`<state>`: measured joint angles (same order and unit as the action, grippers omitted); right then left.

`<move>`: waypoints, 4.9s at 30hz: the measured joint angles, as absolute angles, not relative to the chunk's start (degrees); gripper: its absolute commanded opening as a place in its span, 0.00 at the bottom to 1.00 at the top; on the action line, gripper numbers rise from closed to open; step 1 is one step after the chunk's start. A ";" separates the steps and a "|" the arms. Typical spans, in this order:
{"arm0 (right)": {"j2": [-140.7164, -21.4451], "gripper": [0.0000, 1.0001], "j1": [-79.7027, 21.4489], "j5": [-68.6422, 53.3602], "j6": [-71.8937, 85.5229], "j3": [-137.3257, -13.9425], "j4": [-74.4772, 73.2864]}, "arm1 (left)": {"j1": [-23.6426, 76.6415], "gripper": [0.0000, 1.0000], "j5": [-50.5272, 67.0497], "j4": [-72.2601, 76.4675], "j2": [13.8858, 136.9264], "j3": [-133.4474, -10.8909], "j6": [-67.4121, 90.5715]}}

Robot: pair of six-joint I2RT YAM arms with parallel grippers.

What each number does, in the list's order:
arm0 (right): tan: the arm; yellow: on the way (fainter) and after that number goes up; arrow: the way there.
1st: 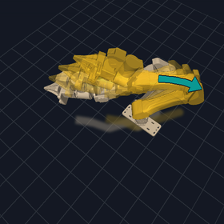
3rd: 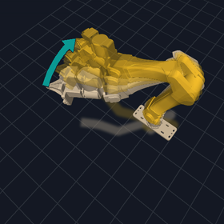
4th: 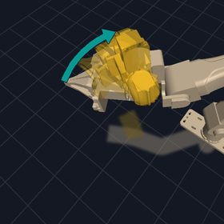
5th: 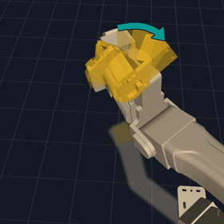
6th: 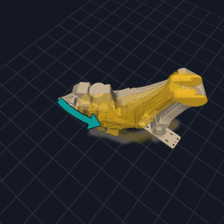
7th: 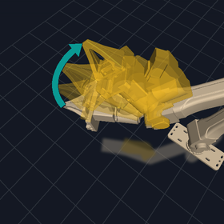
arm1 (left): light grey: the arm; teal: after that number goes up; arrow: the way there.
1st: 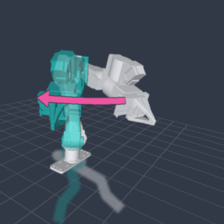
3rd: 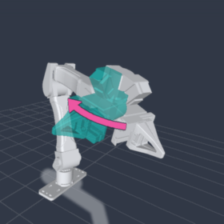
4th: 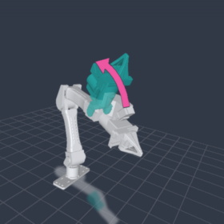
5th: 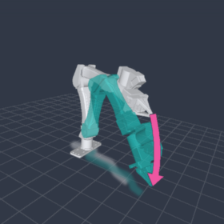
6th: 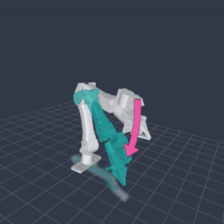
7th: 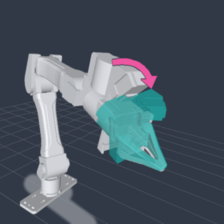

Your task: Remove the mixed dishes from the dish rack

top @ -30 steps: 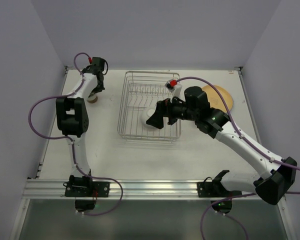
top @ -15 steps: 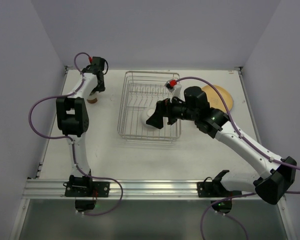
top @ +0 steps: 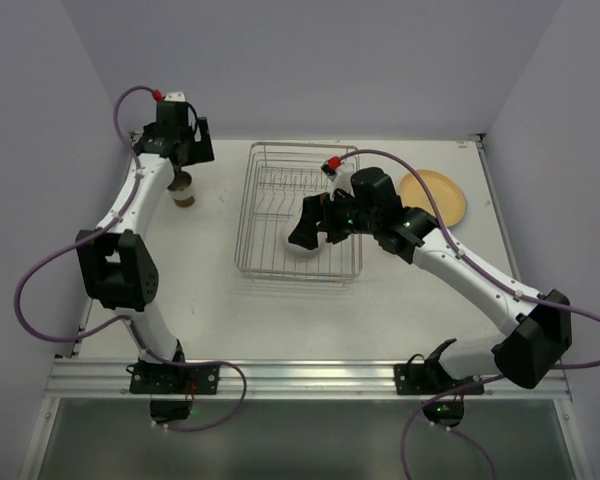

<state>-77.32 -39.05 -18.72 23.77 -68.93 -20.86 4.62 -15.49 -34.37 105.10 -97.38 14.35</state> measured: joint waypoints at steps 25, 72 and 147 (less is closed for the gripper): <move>-94.13 0.99 -37.43 -4.95 24.82 -77.65 -26.09 | 15.55 1.00 11.99 -1.56 72.10 -54.30 31.35; -110.08 0.99 -35.42 0.64 29.58 -84.88 -26.83 | 15.33 1.00 10.11 1.23 66.78 -47.13 32.38; -103.85 0.95 -23.49 -31.18 44.84 -66.37 -2.96 | 17.52 0.68 43.27 19.55 99.11 -51.51 47.64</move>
